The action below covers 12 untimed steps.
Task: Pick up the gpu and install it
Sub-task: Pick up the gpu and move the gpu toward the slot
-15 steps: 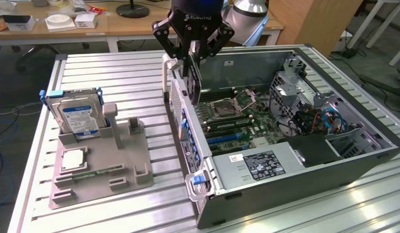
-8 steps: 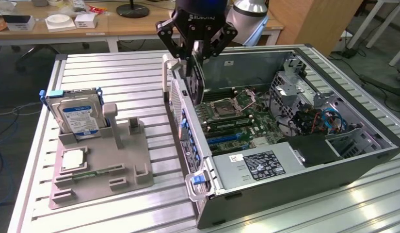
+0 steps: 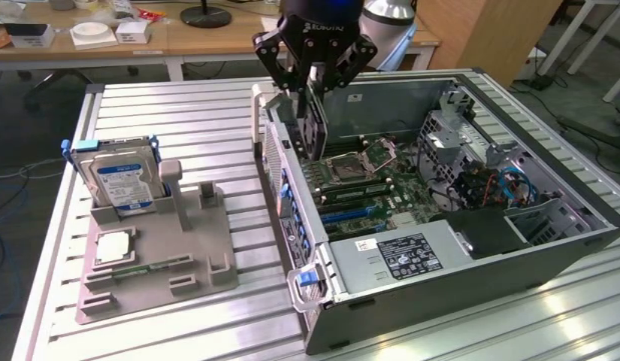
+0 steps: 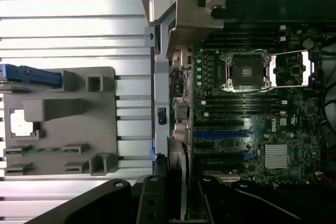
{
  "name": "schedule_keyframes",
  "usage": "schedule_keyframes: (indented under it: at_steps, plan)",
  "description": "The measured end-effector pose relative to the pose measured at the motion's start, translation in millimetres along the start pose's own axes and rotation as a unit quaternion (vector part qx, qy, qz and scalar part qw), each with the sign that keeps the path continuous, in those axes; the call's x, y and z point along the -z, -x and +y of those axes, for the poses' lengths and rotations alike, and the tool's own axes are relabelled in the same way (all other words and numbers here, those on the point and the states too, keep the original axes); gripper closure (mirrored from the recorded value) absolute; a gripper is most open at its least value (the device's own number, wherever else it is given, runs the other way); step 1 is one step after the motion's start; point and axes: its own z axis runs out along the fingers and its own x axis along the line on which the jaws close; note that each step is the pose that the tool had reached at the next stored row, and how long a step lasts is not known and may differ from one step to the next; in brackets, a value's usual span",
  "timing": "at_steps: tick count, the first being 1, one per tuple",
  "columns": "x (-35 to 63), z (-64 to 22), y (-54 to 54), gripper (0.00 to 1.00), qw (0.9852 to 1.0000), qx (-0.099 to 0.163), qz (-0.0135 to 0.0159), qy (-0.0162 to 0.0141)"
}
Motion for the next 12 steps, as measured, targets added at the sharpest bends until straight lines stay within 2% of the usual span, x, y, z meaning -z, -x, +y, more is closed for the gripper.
schedule_keyframes:
  at_steps: [12]
  plan:
    - [0.1, 0.5, 15.1, 0.73, 1.0000, 0.000, 0.0009, 0.0000]
